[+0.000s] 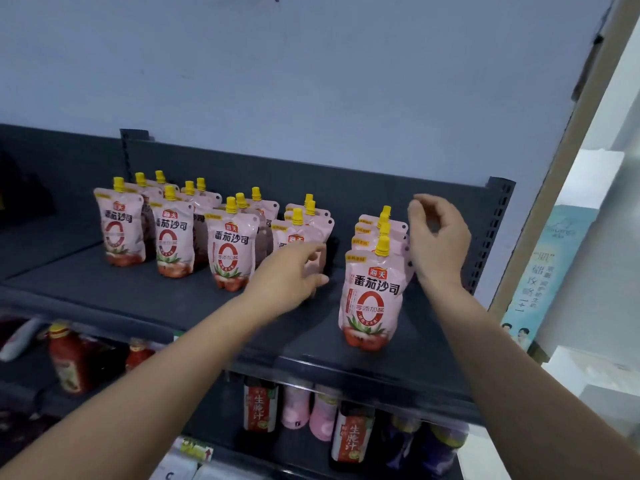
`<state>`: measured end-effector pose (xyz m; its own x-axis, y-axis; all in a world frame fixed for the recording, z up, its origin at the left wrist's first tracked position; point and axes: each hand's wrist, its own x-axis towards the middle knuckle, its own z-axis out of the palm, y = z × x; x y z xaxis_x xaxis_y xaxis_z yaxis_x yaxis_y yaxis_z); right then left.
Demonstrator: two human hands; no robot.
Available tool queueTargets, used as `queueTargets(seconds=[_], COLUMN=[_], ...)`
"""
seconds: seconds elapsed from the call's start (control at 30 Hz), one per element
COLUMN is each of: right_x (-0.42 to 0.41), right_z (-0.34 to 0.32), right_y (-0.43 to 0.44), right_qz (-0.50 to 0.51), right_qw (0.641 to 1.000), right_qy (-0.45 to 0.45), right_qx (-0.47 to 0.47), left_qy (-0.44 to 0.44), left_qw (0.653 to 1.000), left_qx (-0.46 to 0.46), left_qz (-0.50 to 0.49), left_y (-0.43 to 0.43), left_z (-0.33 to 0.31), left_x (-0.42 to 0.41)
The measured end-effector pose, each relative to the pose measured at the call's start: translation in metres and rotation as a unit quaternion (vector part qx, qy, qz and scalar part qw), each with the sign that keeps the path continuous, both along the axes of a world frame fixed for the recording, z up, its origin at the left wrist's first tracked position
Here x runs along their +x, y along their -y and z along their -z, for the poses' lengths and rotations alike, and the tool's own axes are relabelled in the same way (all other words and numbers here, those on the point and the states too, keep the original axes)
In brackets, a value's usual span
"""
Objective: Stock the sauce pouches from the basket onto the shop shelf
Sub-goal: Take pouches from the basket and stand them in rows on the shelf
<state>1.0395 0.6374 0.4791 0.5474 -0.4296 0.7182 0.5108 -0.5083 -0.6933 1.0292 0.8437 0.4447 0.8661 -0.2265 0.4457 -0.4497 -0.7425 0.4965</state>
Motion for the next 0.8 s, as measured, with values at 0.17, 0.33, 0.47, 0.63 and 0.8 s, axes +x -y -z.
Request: queueTargets(seconds=[0.17,0.33,0.47,0.63,0.8], right_x=[-0.015,-0.024,-0.032,-0.049,-0.068], right_z=[-0.002,0.018,0.036,0.053,0.069], right_y=[-0.058,-0.121,-0.175,-0.249,-0.328], right_qz=[-0.051,-0.116,-0.162,-0.219,-0.282], right_qw=[0.988,0.951,0.901,0.839,0.786], right_qy=[0.02,-0.016,-0.084,-0.104,-0.111], right_qx=[-0.144,-0.287,-0.393,-0.487,-0.54], left_qy=[0.064,0.061,0.05,0.016,-0.048], left_qw=[0.975,0.929,0.892,0.857,0.825], left_qx=[0.179,0.288,0.343,0.364,0.362], left_qz=[-0.116,-0.226,-0.289,-0.365,-0.431], left_y=[-0.054,-0.117,-0.176,-0.248,-0.31], left_z=[-0.006,0.002,0.016,0.034,0.041], left_x=[-0.029,-0.06,-0.086,-0.131,-0.178])
